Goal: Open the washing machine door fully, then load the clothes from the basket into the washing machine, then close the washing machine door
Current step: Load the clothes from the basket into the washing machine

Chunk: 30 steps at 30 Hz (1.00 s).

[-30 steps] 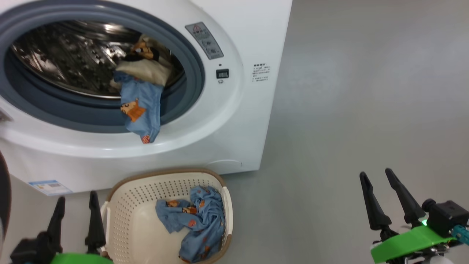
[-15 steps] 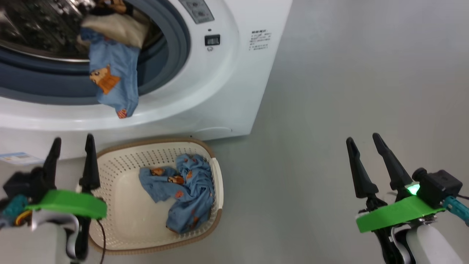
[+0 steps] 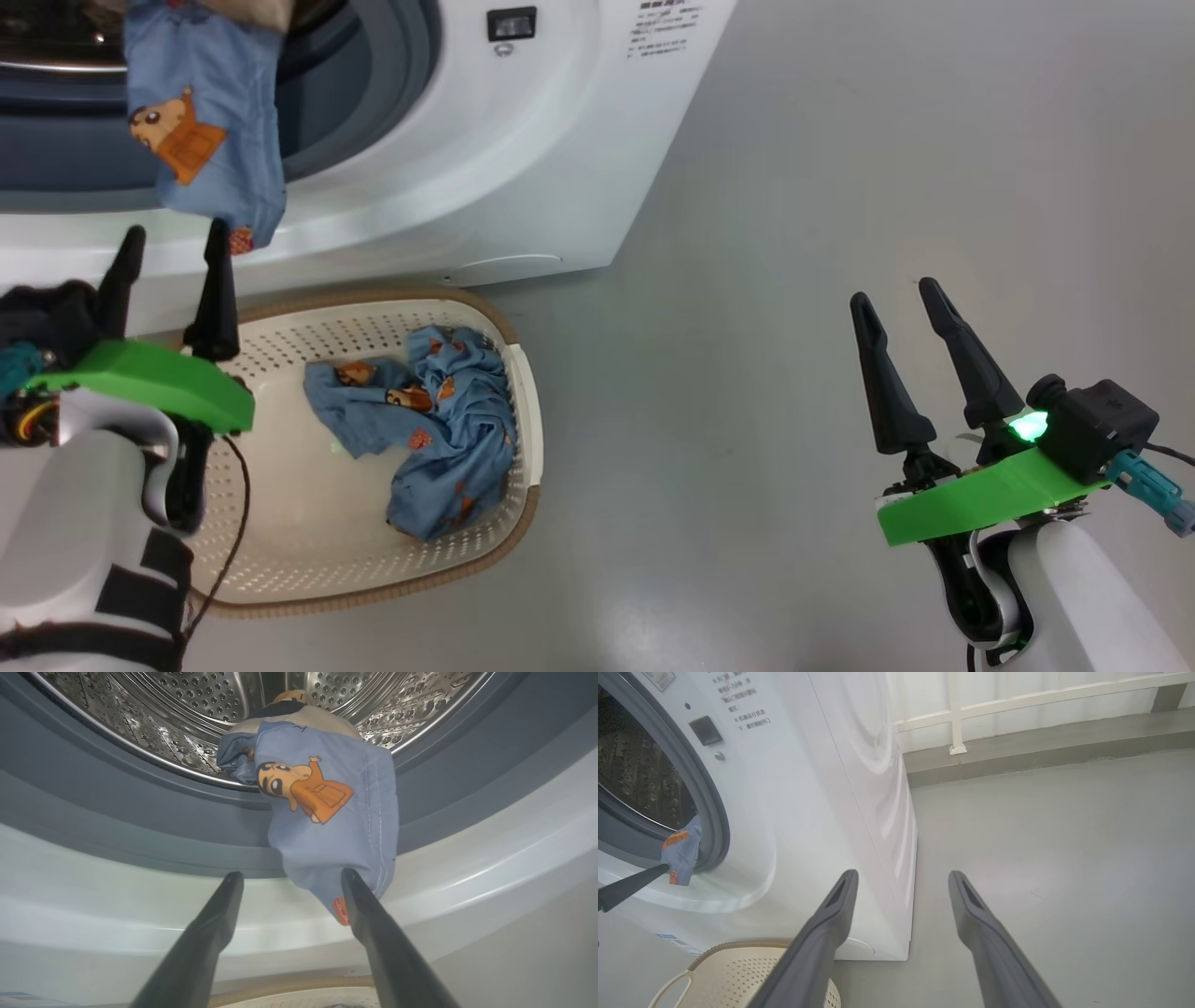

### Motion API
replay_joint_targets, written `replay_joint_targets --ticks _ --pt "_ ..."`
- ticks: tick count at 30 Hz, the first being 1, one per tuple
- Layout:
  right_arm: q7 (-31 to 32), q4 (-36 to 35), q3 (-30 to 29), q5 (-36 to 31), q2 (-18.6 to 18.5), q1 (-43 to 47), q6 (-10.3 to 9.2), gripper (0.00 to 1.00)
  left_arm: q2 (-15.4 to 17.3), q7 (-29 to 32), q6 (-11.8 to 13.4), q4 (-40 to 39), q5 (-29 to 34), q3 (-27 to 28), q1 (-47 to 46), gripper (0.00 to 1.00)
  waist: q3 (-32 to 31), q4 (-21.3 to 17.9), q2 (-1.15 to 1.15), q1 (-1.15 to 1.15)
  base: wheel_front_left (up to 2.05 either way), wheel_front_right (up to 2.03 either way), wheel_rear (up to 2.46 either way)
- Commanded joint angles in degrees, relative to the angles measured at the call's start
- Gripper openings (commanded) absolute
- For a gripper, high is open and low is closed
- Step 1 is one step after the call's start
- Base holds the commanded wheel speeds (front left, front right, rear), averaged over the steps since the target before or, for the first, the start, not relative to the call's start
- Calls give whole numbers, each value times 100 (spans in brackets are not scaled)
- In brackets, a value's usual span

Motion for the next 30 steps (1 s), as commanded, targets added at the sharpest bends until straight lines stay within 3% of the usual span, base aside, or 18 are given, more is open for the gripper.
replay_joint_targets --ticks 1,23,26,27,30 --pt "-47 -113 130 -61 -23 -69 42 100 267 -36 4 -2 -89 64 -193 100 63 -72 0 -1 0 0 0" --pt "-47 -154 137 -42 106 -175 42 100 498 -36 4 257 -777 -936 -871 98 246 -236 0 -1 0 0 0" --pt "-47 -163 126 -42 123 -195 42 100 544 -36 4 258 -849 -1051 -1011 7 276 -255 0 -1 0 0 0" --pt "-47 -165 117 -43 129 -198 42 100 559 -36 4 239 -872 -1074 -1051 0 285 -258 0 -1 0 0 0" --pt "-47 -165 94 -44 152 -195 42 100 614 -36 4 176 -905 -1107 -1135 0 299 -264 0 -1 0 0 0"
